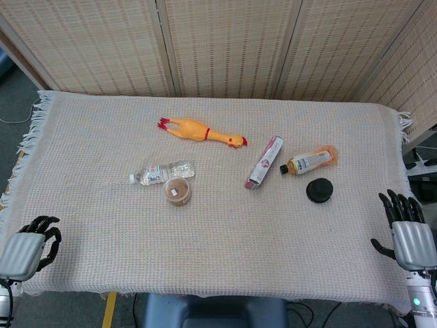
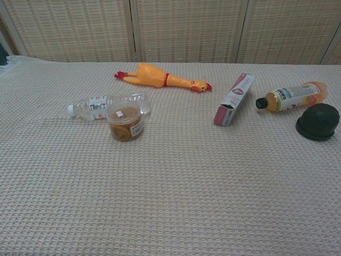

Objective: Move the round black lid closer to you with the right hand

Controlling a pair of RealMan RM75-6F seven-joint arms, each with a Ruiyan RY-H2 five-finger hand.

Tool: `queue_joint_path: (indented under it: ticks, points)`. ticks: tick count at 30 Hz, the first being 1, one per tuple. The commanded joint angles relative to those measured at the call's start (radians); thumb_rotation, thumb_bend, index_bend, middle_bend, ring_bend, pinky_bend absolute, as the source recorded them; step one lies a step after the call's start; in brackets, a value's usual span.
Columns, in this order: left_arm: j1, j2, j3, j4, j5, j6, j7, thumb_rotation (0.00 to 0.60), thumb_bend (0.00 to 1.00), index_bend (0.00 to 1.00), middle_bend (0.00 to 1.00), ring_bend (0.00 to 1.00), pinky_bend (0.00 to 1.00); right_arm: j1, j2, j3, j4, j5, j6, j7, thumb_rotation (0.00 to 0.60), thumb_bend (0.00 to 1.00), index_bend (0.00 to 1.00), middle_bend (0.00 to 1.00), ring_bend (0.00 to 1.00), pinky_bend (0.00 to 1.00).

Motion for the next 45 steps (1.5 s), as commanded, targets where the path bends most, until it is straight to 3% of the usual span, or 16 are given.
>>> queue_joint_path:
  ticks: [1,8,13,17,26,33,45]
  points:
    - [0.001,0.001,0.000,0.000,0.002,0.003,-0.003,0.600,0.53,0.59,0.26,0.20,0.42,-0.001,-0.002,-0.001,0.003,-0.002,0.001,0.001,0.600,0.11,0.00,0.00,0.00,0.02]
    - [0.003,0.002,0.001,-0.004,0.003,0.006,-0.001,0.600,0.53,0.59,0.27,0.20,0.43,0.007,-0.010,0.010,0.020,0.007,-0.002,-0.001,0.600,0.11,0.00,0.00,0.00,0.02]
    - [0.004,0.003,-0.001,0.002,0.003,0.007,-0.014,0.600,0.53,0.59,0.27,0.20,0.42,0.023,-0.021,0.023,0.045,-0.003,-0.011,0.052,0.600,0.11,0.00,0.00,0.00,0.17]
    - [0.004,0.007,-0.003,0.002,-0.005,0.004,-0.024,0.600,0.53,0.59,0.27,0.20,0.43,0.043,-0.030,0.041,0.058,0.015,-0.035,0.075,0.600,0.11,0.00,0.00,0.00,0.22]
    - [0.009,0.008,0.000,-0.002,0.011,0.019,-0.025,0.600,0.53,0.59,0.28,0.22,0.43,0.179,0.024,0.124,0.013,0.235,-0.309,0.065,0.600,0.11,0.00,0.00,0.00,0.24]
    - [0.010,0.008,-0.003,-0.006,0.002,0.017,-0.020,0.600,0.53,0.59,0.28,0.22,0.43,0.306,-0.017,0.176,0.099,0.432,-0.484,-0.004,0.600,0.11,0.02,0.00,0.01,0.25]
    - [0.011,0.013,-0.005,-0.005,0.005,0.022,-0.031,0.600,0.53,0.59,0.29,0.22,0.43,0.473,-0.110,0.165,0.218,0.618,-0.700,-0.052,0.600,0.12,0.04,0.02,0.03,0.26]
